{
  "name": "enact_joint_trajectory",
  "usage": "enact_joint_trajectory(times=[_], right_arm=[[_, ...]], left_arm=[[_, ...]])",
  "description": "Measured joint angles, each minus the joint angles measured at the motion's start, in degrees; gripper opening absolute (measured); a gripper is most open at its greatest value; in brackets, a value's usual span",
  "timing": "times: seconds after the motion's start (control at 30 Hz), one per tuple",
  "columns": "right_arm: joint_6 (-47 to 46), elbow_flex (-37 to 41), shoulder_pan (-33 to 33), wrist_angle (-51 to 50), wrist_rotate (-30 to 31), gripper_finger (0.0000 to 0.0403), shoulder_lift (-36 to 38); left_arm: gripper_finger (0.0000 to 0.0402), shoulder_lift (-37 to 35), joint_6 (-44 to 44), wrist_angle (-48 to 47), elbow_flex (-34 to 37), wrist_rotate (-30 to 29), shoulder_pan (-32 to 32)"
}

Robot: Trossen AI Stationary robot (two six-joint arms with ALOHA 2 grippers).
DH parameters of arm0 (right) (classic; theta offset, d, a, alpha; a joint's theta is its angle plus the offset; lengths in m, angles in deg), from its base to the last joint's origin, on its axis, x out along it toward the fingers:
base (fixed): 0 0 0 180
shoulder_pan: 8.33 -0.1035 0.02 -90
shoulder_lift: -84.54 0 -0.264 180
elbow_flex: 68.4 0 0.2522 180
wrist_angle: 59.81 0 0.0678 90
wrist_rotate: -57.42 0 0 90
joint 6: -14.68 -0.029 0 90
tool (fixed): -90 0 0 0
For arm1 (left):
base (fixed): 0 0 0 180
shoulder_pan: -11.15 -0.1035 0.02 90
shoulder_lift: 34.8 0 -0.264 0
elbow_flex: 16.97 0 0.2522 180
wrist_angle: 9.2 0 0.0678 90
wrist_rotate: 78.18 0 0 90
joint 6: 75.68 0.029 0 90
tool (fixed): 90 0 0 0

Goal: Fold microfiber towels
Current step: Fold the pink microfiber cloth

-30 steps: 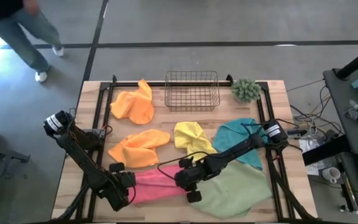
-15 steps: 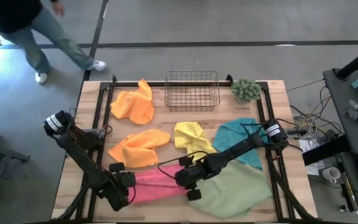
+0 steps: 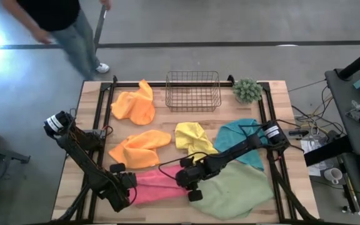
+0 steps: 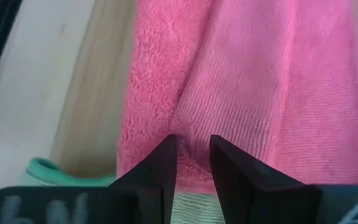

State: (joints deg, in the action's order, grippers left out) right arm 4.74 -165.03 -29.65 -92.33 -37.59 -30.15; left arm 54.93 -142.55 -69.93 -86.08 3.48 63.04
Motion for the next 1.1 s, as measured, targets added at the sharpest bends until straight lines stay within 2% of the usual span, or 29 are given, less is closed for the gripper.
enact_joint_trajectory(times=[0.33,0.57,0.93,1.1], right_arm=[[-0.6,0.0,0.2,0.2,-0.1,0.0053,-0.9],[-1.4,0.0,0.3,0.2,-1.5,0.0010,-0.9],[-2.5,0.0,0.3,0.0,-3.0,0.0010,-0.3],[-2.2,0.0,0.3,0.0,-3.0,0.0038,-0.3]], left_arm=[[0.0157,0.0,0.0,0.0,0.0,0.0,-0.2],[0.0157,0.0,0.0,0.0,0.0,0.0,-0.2],[0.0157,0.0,0.1,0.0,0.0,0.0,-0.2],[0.0157,0.0,0.1,0.1,0.0,0.0,-0.2]])
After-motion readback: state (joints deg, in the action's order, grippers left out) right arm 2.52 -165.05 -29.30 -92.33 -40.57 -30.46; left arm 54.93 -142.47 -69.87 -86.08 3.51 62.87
